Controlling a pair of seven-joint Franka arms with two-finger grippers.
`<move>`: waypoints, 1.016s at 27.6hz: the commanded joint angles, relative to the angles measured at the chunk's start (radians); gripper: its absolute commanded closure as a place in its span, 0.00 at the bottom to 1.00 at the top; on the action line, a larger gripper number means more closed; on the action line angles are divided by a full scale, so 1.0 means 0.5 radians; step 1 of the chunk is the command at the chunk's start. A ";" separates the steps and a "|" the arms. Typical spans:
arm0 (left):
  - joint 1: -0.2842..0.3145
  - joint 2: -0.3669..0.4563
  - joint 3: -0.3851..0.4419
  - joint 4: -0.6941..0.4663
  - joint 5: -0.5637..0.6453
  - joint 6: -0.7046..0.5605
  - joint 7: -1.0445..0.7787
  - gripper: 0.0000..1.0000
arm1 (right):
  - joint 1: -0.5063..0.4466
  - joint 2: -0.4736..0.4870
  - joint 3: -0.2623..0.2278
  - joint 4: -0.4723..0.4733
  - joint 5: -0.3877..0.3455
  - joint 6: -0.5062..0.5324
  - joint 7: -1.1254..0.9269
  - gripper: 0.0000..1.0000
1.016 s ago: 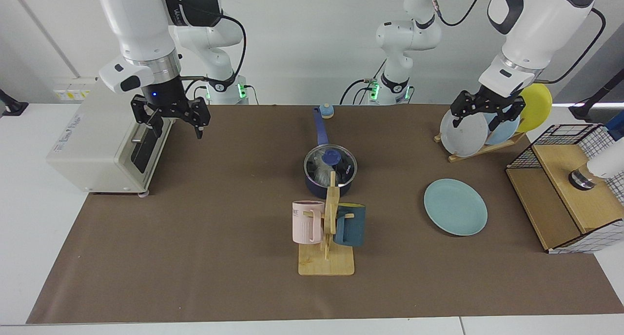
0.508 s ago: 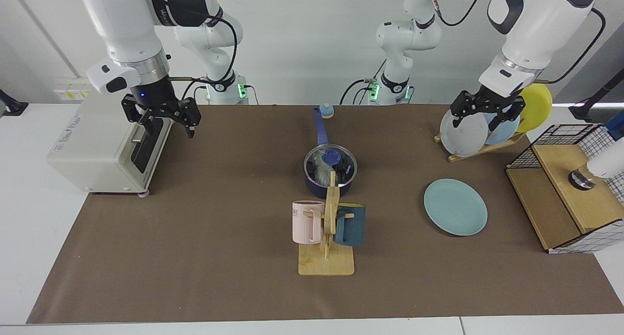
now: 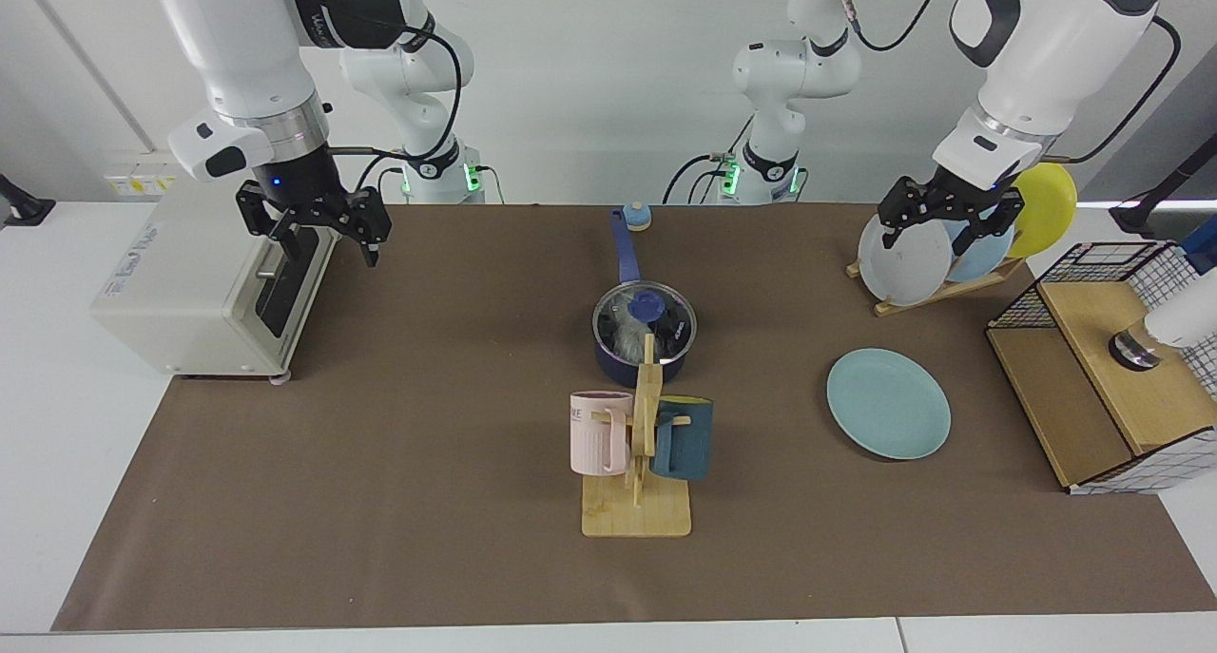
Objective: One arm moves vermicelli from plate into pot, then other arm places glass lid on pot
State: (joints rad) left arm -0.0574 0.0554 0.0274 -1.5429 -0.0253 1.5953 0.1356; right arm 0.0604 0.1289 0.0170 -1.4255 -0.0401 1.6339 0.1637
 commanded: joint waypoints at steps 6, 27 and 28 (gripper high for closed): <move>-0.002 -0.052 0.000 -0.077 -0.023 0.055 -0.014 0.00 | -0.023 -0.049 0.012 -0.061 0.043 -0.013 -0.048 0.01; 0.001 -0.052 0.000 -0.074 -0.023 0.055 -0.014 0.00 | -0.023 -0.052 0.012 -0.061 0.040 -0.028 -0.039 0.01; 0.001 -0.052 0.000 -0.077 -0.023 0.055 -0.014 0.00 | -0.020 -0.049 0.012 -0.058 0.040 -0.025 -0.039 0.01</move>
State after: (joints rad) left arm -0.0576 0.0553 0.0262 -1.5463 -0.0254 1.5981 0.1356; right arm 0.0602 0.1277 0.0167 -1.4297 -0.0396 1.6320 0.1637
